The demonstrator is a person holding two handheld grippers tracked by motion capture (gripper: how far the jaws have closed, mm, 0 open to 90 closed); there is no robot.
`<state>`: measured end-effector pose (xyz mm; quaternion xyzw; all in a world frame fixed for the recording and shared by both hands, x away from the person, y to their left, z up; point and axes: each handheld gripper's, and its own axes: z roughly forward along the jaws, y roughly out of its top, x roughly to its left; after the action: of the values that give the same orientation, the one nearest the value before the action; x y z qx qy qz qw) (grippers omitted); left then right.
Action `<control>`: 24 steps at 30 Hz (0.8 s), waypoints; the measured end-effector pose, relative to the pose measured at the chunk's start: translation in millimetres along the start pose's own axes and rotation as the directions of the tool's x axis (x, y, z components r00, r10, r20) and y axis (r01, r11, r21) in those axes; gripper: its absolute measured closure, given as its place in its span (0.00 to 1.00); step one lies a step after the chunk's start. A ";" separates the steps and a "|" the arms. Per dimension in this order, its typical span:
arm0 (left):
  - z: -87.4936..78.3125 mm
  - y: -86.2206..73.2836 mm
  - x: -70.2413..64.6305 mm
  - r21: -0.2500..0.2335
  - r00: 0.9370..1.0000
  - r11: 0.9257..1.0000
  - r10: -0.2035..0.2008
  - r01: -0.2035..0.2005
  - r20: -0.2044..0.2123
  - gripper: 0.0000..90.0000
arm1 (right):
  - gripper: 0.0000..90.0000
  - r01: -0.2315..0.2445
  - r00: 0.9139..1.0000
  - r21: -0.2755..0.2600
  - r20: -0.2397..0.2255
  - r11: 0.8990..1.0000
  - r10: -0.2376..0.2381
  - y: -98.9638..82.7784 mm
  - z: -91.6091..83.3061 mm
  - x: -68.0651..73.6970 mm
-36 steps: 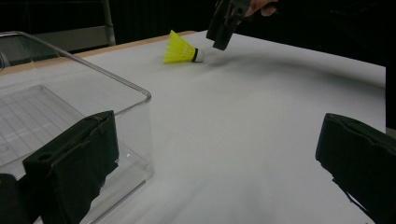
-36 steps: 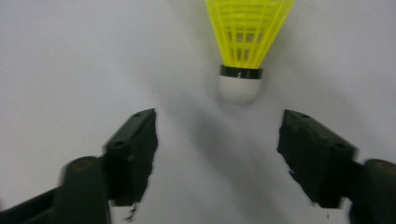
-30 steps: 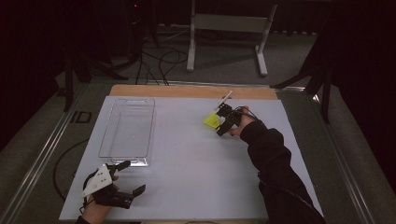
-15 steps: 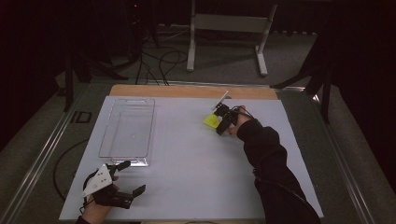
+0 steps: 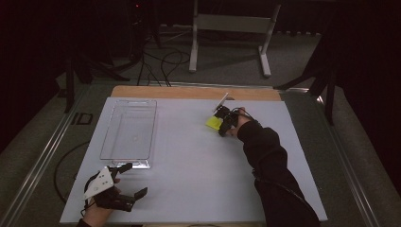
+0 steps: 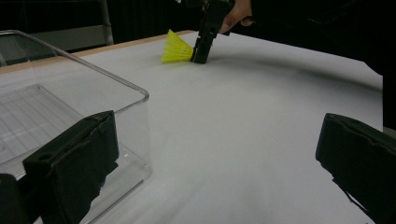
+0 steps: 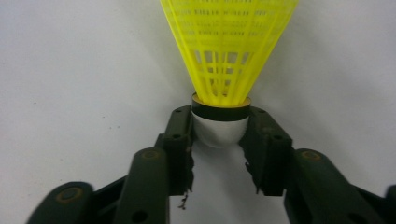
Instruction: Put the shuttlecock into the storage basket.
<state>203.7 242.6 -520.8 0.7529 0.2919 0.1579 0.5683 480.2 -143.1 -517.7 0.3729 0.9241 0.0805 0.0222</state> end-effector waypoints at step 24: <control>0.6 -0.1 0.0 0.005 1.000 1.000 -0.001 0.001 0.000 0.00 | 0.74 0.120 0.993 -0.012 0.008 0.993 -0.120 -10.5 -23.1 -1.4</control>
<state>204.1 242.2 -521.1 0.7541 0.2926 0.1567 0.5667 471.7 -154.5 -496.7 0.3170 0.9442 0.0835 0.0328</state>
